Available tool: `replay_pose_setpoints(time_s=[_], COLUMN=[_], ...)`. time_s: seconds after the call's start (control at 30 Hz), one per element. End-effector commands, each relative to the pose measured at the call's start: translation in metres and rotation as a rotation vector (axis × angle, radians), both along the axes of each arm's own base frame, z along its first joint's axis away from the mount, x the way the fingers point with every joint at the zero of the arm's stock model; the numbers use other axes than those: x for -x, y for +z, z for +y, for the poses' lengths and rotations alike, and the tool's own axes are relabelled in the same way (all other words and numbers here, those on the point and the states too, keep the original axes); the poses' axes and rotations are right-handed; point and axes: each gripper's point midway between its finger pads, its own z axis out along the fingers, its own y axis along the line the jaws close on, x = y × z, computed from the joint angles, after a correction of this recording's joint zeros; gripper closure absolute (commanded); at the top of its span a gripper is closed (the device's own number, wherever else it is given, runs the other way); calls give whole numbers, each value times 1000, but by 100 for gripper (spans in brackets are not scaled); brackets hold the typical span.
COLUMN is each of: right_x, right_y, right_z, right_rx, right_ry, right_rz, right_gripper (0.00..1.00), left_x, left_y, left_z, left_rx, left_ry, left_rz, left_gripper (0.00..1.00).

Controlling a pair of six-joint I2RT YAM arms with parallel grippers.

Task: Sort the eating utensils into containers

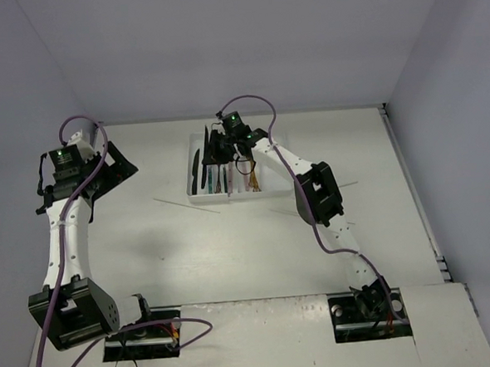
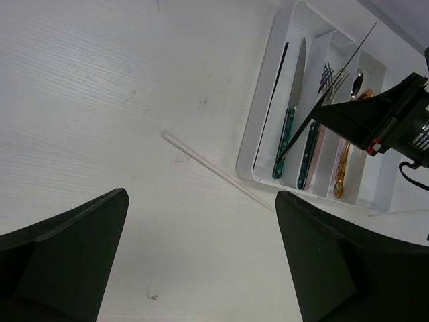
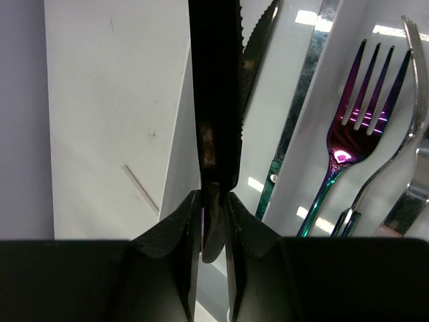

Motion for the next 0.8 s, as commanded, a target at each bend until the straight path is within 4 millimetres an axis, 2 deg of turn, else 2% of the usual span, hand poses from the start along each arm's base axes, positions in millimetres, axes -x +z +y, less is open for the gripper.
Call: replay_pose_setpoints(time_s=[0.0, 0.07, 0.23, 0.33, 0.4, 0.47, 0.53, 0.57, 0.6, 0.63, 0.7, 0.77], right_x=[-12, -11, -10, -10, -12, -10, -18, -25, -25, -32, -44, -47], right_y=[63, 66, 91, 127, 149, 181, 205, 215, 211, 214, 230, 218], right_z=[19, 19, 14, 2, -13, -30, -62, -85, -89, -113, -164, -210], right_rx=[-130, -129, -137, -158, -173, -193, -187, -172, -165, -138, -88, -41], right_ry=[58, 64, 87, 121, 166, 198, 186, 161, 159, 134, 71, 10], right_rz=[-149, -160, -217, -293, -351, -416, -479, -509, -500, -522, -584, -560], right_gripper=[74, 58, 49, 44, 42, 42, 43, 43, 43, 43, 44, 45], left_x=[-12, -15, -21, -29, -30, -29, -28, -25, -21, -15, -18, -16], left_y=[17, 16, 18, 11, -1, -14, -35, -37, -48, -60, -73, -88], left_z=[4, 2, -11, -14, -23, -30, -36, -41, -42, -47, -54, -59], left_rx=[-68, -97, -269, -390, -463, -502, -546, -589, -592, -596, -595, -627], left_ry=[-61, -122, -430, -618, -819, -966, -1136, -1231, -1295, -1406, -1534, -1690], left_rz=[-84, -92, -210, -270, -320, -346, -349, -369, -360, -360, -361, -362], left_gripper=[9, 9, 10, 21, 30, 37, 44, 46, 47, 50, 53, 55])
